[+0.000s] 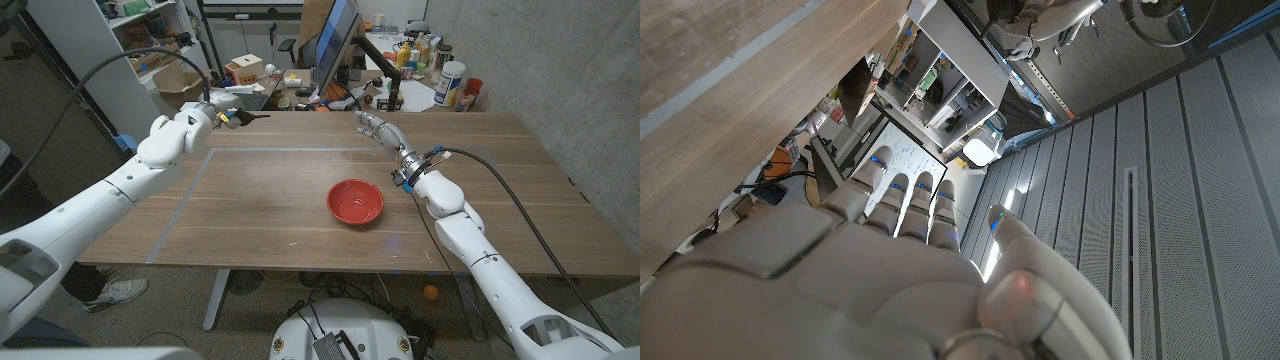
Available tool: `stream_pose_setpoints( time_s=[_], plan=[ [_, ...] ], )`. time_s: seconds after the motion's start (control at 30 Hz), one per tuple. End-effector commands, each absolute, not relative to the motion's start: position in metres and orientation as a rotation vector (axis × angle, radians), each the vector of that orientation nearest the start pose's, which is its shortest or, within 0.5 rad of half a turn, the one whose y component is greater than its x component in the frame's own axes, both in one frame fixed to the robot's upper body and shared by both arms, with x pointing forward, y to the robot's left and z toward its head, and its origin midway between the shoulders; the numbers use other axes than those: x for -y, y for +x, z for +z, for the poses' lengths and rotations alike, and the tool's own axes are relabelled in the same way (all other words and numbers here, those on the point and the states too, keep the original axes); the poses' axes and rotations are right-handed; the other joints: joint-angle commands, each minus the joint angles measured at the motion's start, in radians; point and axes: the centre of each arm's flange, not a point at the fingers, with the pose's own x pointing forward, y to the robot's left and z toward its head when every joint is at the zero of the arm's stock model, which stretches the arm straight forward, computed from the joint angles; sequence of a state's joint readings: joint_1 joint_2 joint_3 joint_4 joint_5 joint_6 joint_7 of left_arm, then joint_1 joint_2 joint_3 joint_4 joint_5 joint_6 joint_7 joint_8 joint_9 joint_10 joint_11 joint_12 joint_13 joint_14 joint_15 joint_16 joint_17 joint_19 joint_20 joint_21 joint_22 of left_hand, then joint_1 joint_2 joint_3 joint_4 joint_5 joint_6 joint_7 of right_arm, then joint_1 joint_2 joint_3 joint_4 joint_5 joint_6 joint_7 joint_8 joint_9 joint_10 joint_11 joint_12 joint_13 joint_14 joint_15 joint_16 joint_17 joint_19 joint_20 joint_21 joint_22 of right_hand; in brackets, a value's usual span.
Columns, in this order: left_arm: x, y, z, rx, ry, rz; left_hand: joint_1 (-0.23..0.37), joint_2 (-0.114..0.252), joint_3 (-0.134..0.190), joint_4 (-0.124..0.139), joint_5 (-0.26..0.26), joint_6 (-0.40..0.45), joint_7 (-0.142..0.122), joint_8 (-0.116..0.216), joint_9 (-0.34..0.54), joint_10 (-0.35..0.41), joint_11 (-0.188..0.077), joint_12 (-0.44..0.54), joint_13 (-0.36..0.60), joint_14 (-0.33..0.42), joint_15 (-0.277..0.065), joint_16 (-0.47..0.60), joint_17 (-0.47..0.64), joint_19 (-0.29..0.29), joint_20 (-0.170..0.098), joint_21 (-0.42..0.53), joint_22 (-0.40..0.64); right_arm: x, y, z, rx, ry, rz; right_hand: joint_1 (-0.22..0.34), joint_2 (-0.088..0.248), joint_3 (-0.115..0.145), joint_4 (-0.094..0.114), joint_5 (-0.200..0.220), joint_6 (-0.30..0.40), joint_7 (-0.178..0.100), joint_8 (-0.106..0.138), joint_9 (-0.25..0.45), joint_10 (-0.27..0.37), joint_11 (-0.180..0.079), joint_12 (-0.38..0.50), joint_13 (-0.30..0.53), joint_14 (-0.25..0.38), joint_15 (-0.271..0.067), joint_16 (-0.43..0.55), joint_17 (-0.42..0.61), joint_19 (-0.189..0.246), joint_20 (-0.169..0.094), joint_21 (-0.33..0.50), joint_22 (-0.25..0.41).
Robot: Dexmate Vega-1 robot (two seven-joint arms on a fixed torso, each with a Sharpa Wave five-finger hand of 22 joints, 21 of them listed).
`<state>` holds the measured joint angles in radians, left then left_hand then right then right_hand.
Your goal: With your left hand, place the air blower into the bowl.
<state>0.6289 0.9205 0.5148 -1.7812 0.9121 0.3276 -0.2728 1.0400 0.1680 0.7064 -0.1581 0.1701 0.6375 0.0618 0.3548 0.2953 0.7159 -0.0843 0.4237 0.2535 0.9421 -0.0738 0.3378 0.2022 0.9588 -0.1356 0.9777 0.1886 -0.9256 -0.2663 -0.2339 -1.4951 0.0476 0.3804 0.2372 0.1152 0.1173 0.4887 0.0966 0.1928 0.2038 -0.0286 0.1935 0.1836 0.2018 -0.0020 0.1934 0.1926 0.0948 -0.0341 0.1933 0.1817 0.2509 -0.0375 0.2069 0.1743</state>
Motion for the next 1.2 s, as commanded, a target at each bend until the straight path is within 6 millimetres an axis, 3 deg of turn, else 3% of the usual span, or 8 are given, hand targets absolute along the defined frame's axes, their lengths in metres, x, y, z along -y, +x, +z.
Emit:
stream_pose_setpoints(
  time_s=[0.03, 1.2],
  plan=[
    [-0.300, 0.570, 0.138, 0.548, 1.866, 0.376, 0.002, 0.002, 0.006, 0.013, 0.005, 0.013, -0.006, 0.001, 0.006, 0.065, -0.068, 0.002, 0.006, 0.175, -0.163, 0.006, 0.002, -0.012, -0.052, 0.012, 0.005, 0.169, 0.584, 0.008, 0.881, -0.370, 0.420, -0.012, 0.011, 0.007, 0.003, 0.009, 0.011, 0.000, 0.002, 0.004, 0.011, 0.000, 0.005, 0.002, 0.010, -0.002, -0.003, 0.000, 0.003, 0.000, -0.002, 0.004],
    [-0.244, 0.547, 0.128, 0.913, 1.857, 0.231, -0.001, -0.006, -0.007, 0.008, 0.006, 0.029, -0.021, -0.003, 0.007, 0.081, -0.080, 0.002, 0.019, 0.171, -0.163, -0.008, 0.002, -0.035, -0.057, 0.031, 0.006, 0.159, 0.571, 0.010, 0.908, -0.394, 0.430, -0.011, 0.011, 0.010, 0.000, 0.009, 0.015, -0.001, 0.002, 0.004, 0.012, -0.002, 0.005, 0.002, 0.011, -0.004, -0.003, 0.000, 0.003, -0.001, -0.002, 0.004]
  ],
)
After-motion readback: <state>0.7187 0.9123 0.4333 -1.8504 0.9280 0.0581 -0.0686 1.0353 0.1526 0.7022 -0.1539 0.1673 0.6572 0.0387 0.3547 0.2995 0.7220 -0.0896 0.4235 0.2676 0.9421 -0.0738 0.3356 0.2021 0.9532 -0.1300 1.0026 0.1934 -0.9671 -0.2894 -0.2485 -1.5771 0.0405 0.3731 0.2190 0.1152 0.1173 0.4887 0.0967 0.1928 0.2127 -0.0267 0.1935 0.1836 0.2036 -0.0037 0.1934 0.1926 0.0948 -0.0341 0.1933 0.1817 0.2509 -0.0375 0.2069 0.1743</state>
